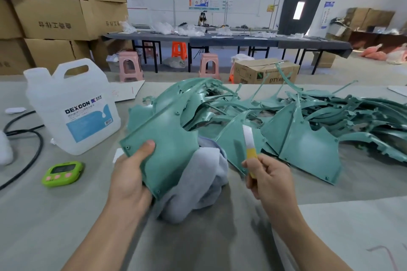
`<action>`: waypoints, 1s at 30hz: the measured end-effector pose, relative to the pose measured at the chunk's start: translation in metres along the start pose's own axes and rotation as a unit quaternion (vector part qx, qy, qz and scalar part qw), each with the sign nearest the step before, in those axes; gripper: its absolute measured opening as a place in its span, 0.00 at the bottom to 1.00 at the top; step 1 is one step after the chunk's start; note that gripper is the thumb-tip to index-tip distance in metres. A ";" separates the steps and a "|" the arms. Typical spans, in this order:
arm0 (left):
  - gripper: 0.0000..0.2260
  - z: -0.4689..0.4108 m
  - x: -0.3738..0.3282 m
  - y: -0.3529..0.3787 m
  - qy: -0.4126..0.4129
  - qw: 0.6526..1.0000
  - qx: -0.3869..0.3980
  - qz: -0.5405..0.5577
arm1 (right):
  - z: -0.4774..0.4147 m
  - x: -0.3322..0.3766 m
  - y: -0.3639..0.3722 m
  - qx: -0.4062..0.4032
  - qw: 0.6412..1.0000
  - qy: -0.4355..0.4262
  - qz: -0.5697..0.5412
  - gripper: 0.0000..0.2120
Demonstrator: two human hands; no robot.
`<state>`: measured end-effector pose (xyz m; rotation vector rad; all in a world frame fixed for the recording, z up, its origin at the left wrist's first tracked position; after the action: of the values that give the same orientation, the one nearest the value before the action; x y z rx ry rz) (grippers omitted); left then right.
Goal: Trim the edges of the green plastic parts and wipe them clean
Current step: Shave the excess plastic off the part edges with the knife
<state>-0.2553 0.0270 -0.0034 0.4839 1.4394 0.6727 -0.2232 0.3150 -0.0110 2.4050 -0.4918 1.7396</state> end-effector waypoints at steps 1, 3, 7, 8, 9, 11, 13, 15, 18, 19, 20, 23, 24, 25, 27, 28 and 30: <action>0.15 0.001 0.006 -0.001 -0.023 1.000 -0.012 0.016 | 0.002 0.001 0.004 0.011 1.000 -0.002 -0.010 0.13; 0.15 0.003 0.012 -0.001 -0.040 0.998 -0.015 0.053 | 0.005 0.005 0.010 0.030 0.999 -0.014 -0.022 0.14; 0.07 0.004 -0.015 -0.015 0.108 0.988 -0.107 0.009 | 0.004 0.010 0.011 0.038 0.998 -0.046 0.007 0.14; 0.06 0.006 -0.026 -0.018 0.157 0.979 -0.125 -0.031 | 0.004 0.009 0.010 0.037 0.998 -0.046 0.014 0.14; 0.07 0.010 -0.039 -0.021 0.211 0.962 -0.146 -0.092 | 0.003 0.007 0.010 0.038 0.998 -0.044 0.023 0.15; 0.08 0.019 -0.066 -0.018 0.319 0.899 -0.171 -0.245 | 0.003 0.003 0.008 0.037 0.998 -0.036 0.048 0.15; 0.03 0.036 -0.083 -0.006 0.415 0.838 -0.153 -0.321 | 0.004 -0.001 0.007 0.034 0.997 -0.023 0.067 0.15; 0.07 0.058 -0.085 0.012 0.482 0.806 -0.093 -0.332 | 0.003 -0.005 0.007 0.029 0.997 -0.001 0.071 0.15; 0.07 0.079 -0.062 0.046 0.448 0.820 -0.001 -0.355 | 0.000 -0.013 0.000 -0.003 0.998 0.043 0.051 0.14; 0.06 0.082 -0.049 0.055 0.422 0.828 0.018 -0.370 | -0.001 -0.016 -0.005 -0.019 0.997 0.058 0.042 0.14; 0.06 0.079 -0.033 0.061 0.379 0.843 0.037 -0.379 | -0.001 -0.019 -0.010 -0.038 0.996 0.075 0.029 0.13; 0.02 0.053 0.035 0.054 0.129 0.916 0.041 -0.378 | 0.000 -0.033 -0.027 -0.100 0.986 0.134 -0.012 0.12; 0.02 0.043 0.055 0.044 0.045 0.930 0.021 -0.364 | 0.001 -0.038 -0.032 -0.115 0.981 0.155 -0.022 0.12; 0.01 0.034 0.067 0.034 -0.018 0.943 -0.002 -0.332 | 0.001 -0.043 -0.036 -0.125 0.976 0.174 -0.037 0.12; 0.03 0.018 0.072 0.018 -0.082 0.965 -0.038 -0.248 | 0.002 -0.048 -0.038 -0.130 0.969 0.197 -0.074 0.12; 0.04 0.009 0.067 0.013 -0.091 0.971 -0.045 -0.216 | 0.001 -0.048 -0.037 -0.122 0.969 0.198 -0.079 0.13; 0.05 -0.005 0.051 0.003 -0.084 0.976 -0.061 -0.191 | 0.000 -0.044 -0.035 -0.102 0.975 0.186 -0.066 0.13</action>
<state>-0.2603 0.0636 -0.0394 0.1546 1.2757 0.3962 -0.2234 0.3560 -0.0496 1.8705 -0.4250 1.9131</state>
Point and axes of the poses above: each hand's wrist, its own z-axis away from the middle knuckle, its own y-axis out of the palm, x = y × z, the point moved 9 cm from there along -z, towards the middle knuckle, and after that the axes turned 5 degrees about -y, right-handed, at the moved point
